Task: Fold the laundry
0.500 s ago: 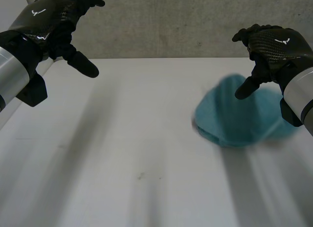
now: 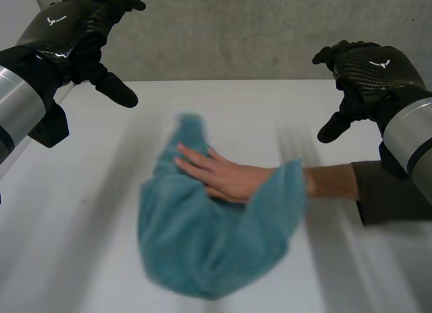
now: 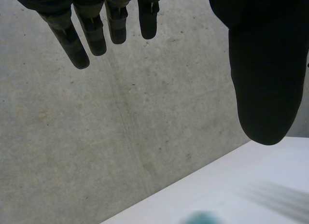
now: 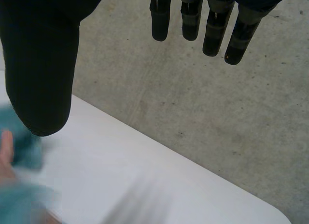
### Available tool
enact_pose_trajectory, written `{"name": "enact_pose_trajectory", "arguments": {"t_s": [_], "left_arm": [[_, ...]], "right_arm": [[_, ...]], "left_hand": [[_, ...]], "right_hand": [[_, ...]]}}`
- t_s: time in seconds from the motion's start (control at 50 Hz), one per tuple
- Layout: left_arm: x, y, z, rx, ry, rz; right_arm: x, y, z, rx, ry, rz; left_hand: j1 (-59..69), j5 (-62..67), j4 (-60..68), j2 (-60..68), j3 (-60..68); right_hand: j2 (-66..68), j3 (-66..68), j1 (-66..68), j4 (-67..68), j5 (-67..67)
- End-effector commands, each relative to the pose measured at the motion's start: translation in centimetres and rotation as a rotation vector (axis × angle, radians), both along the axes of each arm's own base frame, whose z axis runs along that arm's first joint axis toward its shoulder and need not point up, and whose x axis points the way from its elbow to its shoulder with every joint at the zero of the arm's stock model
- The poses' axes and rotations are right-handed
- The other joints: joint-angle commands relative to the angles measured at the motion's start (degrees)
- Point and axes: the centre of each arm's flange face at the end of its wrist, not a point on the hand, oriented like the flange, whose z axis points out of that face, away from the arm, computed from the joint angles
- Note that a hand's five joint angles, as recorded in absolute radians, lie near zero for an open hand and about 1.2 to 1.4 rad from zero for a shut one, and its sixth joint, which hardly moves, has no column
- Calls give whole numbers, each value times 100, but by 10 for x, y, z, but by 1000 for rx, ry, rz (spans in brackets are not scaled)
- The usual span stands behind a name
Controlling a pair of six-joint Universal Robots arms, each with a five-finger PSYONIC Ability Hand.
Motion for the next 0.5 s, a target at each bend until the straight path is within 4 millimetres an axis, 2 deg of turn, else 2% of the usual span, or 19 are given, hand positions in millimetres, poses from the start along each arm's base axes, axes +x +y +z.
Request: {"name": "enact_pose_trajectory", "arguments": {"t_s": [0.02,0.24,0.34,0.48,0.5], "left_arm": [[0,0,0,2,1,1],[-3,-7,-7,23,-13,2],[-5,-14,-15,42,-36,3],[-10,-26,-55,134,-247,-10],[-10,-27,-60,144,-281,-13]], "right_arm": [[1,2,-1,2,1,5],[6,3,-2,-2,16,31],[11,2,-12,16,68,73],[25,14,-30,28,226,186],[28,22,-45,77,326,232]], "left_hand": [[-122,-271,-188,-182,-245],[-122,-271,-188,-182,-245],[-38,-187,-104,-98,-161],[12,-136,-53,-47,-110],[12,-136,-53,-47,-110]], "right_hand": [[-285,-244,-172,-346,-375],[-285,-244,-172,-346,-375],[-285,-244,-172,-346,-375],[-285,-244,-172,-346,-375],[-285,-244,-172,-346,-375]]}}
